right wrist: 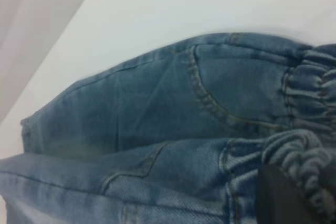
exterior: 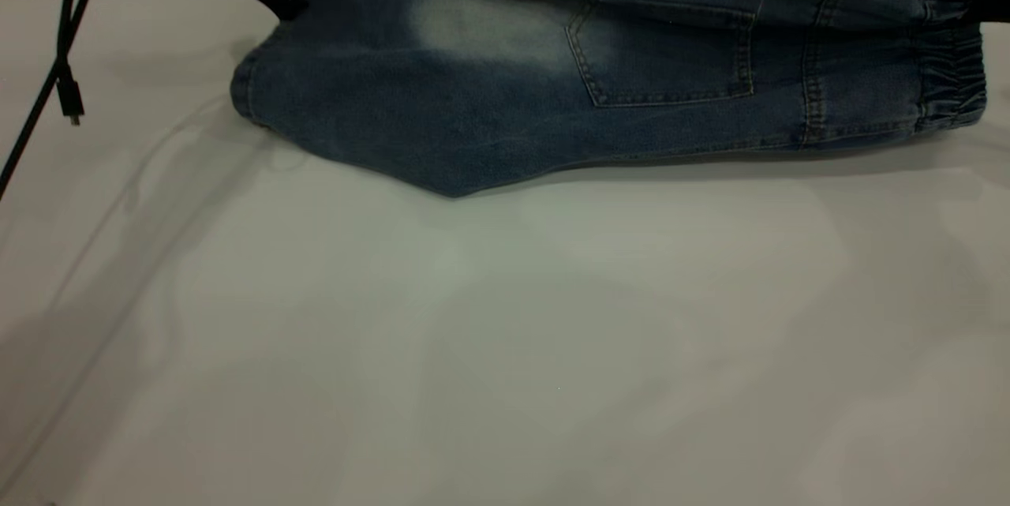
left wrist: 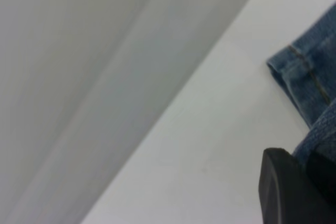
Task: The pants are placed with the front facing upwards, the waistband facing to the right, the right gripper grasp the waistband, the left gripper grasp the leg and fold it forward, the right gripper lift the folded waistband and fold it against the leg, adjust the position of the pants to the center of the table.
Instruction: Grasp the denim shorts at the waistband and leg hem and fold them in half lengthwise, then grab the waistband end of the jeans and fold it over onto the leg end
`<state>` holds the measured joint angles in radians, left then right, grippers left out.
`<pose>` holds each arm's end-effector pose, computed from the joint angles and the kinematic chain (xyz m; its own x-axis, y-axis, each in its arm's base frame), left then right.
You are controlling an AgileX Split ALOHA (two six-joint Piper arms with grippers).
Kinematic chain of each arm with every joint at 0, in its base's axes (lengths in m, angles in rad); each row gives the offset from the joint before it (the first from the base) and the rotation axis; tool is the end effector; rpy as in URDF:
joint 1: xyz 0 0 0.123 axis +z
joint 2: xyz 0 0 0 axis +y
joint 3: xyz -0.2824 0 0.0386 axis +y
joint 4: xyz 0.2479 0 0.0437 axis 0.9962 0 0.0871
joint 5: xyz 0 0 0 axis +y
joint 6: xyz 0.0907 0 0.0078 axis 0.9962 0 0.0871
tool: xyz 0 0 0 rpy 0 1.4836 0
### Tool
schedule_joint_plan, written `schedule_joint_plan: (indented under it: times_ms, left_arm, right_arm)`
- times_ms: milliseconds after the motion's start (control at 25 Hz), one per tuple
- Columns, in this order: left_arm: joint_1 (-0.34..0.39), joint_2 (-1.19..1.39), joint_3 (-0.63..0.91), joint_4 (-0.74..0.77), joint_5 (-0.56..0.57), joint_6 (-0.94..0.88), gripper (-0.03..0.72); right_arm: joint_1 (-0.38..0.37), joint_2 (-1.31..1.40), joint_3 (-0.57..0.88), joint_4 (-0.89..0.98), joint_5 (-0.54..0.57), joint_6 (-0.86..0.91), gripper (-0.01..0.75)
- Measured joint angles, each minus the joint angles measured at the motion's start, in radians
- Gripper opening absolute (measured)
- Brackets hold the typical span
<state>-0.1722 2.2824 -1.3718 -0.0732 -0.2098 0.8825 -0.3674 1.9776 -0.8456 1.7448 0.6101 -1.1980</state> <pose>0.4677 -0.0800 0.0901 -0.2758 0.7837 -0.5566 0.5211 0.6085 0.5985 0.3333 -0.0731 0.1013 -0.6329 0.7314 -0.2541 0.3935 0.5865 0.7079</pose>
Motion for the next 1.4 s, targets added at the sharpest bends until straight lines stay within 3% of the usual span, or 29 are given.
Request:
schedule_joint_plan:
  times_ms: [280, 440, 640, 760, 1120, 1400]
  left_arm:
    - [0.000, 0.019, 0.000, -0.001, -0.007, -0.001, 0.069]
    - [0.002, 0.020, 0.001, 0.000, -0.019, -0.001, 0.069]
    - [0.002, 0.020, 0.001, 0.054, -0.044, -0.002, 0.069]
    - [0.000, 0.019, 0.001, 0.059, -0.048, -0.003, 0.069]
    - [-0.023, 0.036, -0.026, 0.099, -0.079, -0.018, 0.069]
    - [-0.022, 0.102, -0.098, 0.099, -0.013, -0.051, 0.069]
  right_arm:
    - [0.000, 0.001, -0.001, 0.000, -0.001, -0.036, 0.071]
    - [-0.002, 0.001, -0.001, 0.001, -0.009, -0.036, 0.208]
    - [-0.002, 0.001, -0.001, 0.001, 0.076, -0.037, 0.429]
    - [-0.002, 0.001, -0.001, 0.000, 0.145, -0.056, 0.491]
    - [-0.002, 0.000, -0.001, -0.002, 0.292, -0.070, 0.509]
    - [-0.002, 0.000, -0.001, -0.001, 0.295, -0.070, 0.506]
